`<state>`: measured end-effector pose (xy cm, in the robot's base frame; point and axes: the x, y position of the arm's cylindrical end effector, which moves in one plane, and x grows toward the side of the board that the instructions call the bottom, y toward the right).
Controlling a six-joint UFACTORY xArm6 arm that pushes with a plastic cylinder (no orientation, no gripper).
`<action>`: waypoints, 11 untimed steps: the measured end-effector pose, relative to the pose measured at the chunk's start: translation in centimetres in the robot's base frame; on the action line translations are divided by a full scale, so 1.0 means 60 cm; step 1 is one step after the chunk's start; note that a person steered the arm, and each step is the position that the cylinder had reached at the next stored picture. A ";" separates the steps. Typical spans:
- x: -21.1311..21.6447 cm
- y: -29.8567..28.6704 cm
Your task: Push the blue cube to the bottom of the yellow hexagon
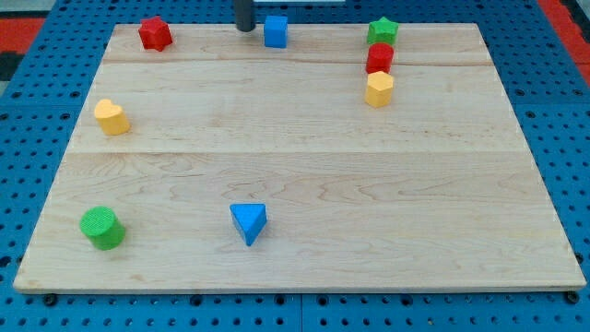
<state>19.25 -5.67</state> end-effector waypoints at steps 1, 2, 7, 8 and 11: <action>0.000 0.108; 0.000 0.163; 0.110 0.075; 0.164 0.074; 0.245 0.140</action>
<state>33.97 2.76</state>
